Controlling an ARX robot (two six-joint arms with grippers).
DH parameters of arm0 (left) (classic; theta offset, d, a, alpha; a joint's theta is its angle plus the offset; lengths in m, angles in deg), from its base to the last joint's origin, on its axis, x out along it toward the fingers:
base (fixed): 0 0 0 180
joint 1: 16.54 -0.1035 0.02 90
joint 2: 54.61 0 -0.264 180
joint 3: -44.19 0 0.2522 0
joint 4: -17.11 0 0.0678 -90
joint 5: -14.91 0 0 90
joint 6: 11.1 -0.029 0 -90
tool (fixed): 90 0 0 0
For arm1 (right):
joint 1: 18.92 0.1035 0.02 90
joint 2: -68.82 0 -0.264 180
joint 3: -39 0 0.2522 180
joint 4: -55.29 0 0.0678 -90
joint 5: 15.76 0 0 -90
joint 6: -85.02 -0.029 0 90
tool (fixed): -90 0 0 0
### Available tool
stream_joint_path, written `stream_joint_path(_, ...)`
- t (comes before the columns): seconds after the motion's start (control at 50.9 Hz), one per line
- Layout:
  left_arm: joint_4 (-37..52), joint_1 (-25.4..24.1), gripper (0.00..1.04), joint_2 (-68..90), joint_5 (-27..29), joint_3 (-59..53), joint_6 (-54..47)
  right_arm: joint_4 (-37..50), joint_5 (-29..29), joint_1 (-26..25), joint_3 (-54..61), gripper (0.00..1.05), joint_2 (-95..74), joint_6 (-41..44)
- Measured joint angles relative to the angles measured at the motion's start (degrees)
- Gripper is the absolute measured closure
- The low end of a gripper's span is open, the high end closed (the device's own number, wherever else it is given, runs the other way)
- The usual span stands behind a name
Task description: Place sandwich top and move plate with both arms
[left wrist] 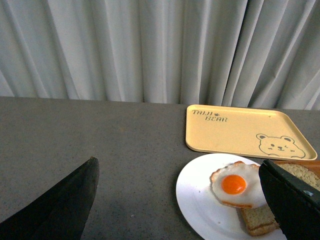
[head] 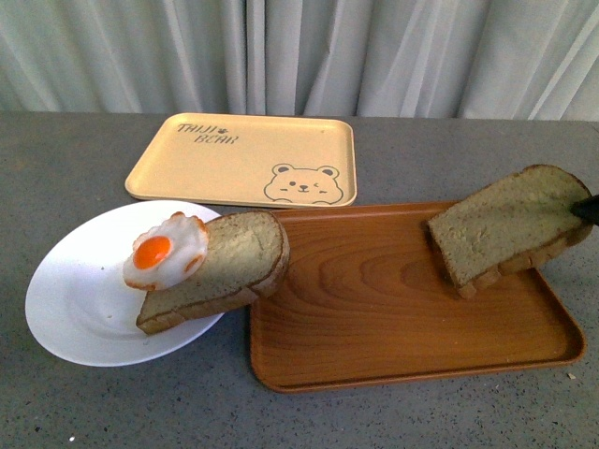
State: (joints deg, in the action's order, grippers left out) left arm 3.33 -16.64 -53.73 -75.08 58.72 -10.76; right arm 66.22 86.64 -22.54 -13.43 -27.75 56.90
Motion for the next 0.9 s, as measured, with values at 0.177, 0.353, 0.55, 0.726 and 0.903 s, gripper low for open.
stream_joint_path(0.177,0.0,0.0,0.09,0.0,0.0,0.0,0.0,-0.8,-1.4,8.4,-4.6,1.03,4.0,-5.0)
stream_joint_path(0.353,0.0,0.0,0.09,0.0,0.0,0.0,0.0,-0.4,-3.4,18.6,-13.2,1.03,1.6,-8.4)
stream_joint_path(0.55,0.0,0.0,0.09,0.0,0.0,0.0,0.0,-0.5,-6.3,28.9,-22.9,1.03,-6.1,-9.7)
stream_joint_path(0.726,0.0,0.0,0.09,0.0,0.0,0.0,0.0,-1.2,-9.8,36.2,-28.4,1.03,-12.9,-11.1)
stream_joint_path(0.903,0.0,0.0,0.09,0.0,0.0,0.0,0.0,-2.8,-11.9,39.9,-30.4,1.03,-18.6,-13.0)
